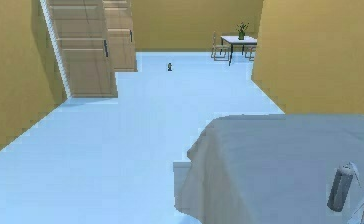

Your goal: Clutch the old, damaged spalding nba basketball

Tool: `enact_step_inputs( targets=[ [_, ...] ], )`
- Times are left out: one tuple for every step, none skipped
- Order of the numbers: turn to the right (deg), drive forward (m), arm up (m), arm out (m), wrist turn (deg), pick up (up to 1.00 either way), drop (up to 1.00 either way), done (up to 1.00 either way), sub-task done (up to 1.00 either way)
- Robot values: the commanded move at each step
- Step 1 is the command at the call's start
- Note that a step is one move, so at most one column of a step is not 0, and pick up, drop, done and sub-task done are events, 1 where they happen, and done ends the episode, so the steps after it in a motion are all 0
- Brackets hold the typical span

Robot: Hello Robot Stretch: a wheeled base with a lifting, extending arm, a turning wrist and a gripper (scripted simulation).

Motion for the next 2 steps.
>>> enact_step_inputs(
  targets=[
    [0.0, 0.00, 0.10, 0.00, 0.0, 0.00, 0.00, 0.00, 0.00],
    [0.0, 0.00, 0.00, 0.00, 0.0, 0.00, 0.00, 1.00, 0.00]
  ],
)
